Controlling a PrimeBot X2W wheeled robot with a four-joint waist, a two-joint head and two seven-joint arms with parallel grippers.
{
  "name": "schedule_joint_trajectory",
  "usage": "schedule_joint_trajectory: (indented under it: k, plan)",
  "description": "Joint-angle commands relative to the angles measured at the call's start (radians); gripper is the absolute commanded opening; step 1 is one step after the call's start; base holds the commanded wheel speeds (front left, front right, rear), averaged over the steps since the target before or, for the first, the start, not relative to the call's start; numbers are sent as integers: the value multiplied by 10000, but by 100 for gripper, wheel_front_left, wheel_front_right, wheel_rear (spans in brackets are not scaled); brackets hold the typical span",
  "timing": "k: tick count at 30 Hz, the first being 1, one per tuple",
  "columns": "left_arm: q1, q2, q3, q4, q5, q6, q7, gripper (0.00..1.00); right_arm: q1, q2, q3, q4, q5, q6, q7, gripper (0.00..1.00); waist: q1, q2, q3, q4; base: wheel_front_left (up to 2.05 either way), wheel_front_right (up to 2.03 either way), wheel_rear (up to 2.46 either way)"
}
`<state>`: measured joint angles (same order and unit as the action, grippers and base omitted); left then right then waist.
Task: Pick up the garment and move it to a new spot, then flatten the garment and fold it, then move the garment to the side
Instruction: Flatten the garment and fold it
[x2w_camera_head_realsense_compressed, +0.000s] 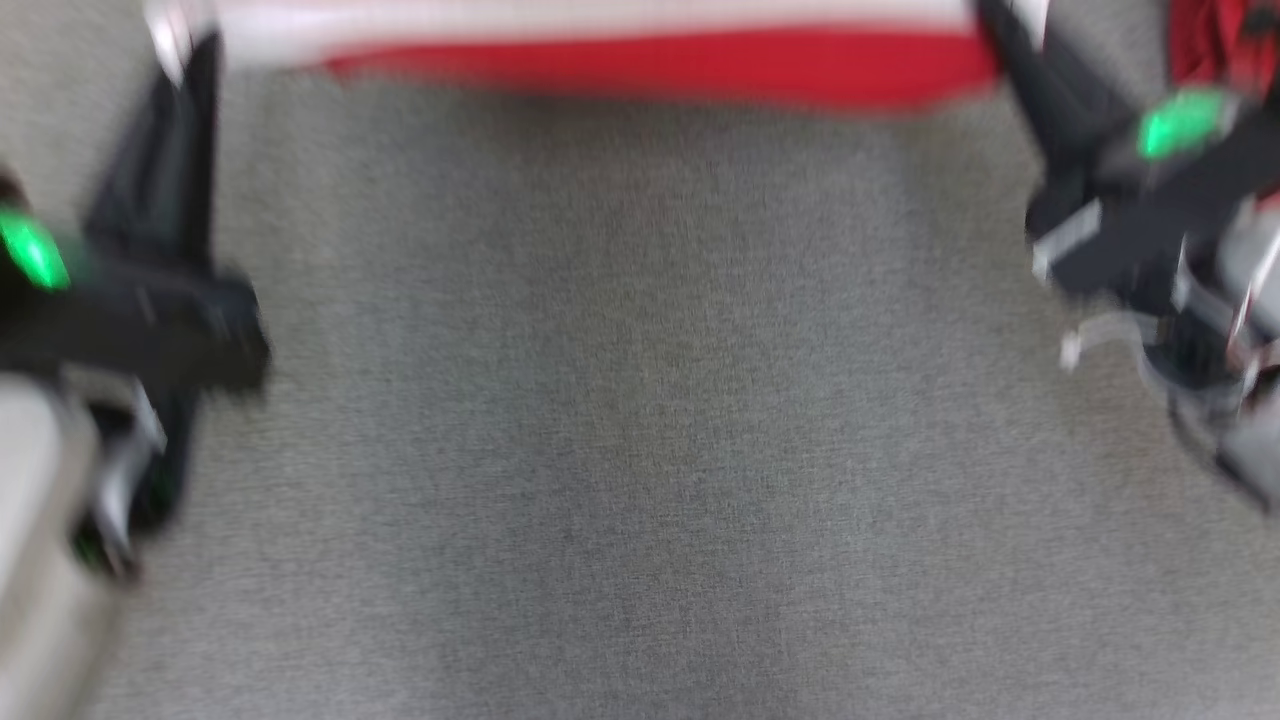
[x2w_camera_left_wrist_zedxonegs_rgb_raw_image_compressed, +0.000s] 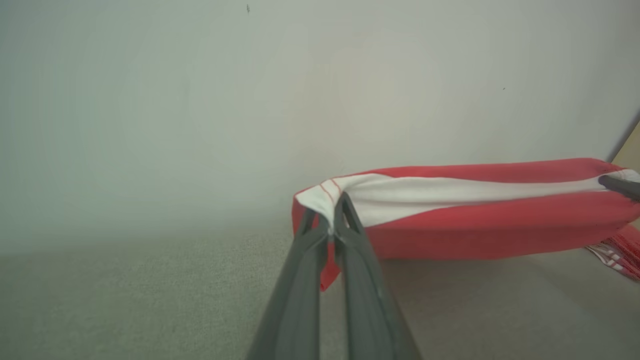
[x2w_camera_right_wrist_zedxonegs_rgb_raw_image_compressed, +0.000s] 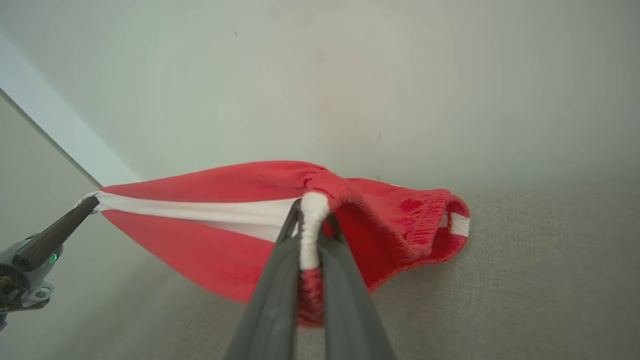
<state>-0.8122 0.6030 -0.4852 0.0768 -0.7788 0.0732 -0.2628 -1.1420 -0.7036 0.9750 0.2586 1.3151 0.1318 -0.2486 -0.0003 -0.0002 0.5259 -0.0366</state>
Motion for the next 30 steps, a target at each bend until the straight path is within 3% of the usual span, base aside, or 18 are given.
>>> schedule_joint_trajectory:
  k: [1,8,22,30]
  plan:
    - [1258,-176,501,-463,268,198,-16,0,939,-274,-83,-264,176,-24,-123,0,3,2,-970,102,0,0,0]
    - [4413,-1067,1482,-1409,832,356,-17,0,3576,-469,-810,-1040,398,-27,-173,0,3,2,-1969,124,0,0,0]
    - [8579,-3326,2365,-731,1911,-449,-18,0,9264,-103,-2012,-2041,-667,-27,-174,0,3,2,-3548,392,0,0,0]
    - [9686,-3843,2890,-380,2450,-952,-20,0,10990,-50,-2029,-2203,-1529,-27,-175,0,3,2,-3833,492,0,0,0]
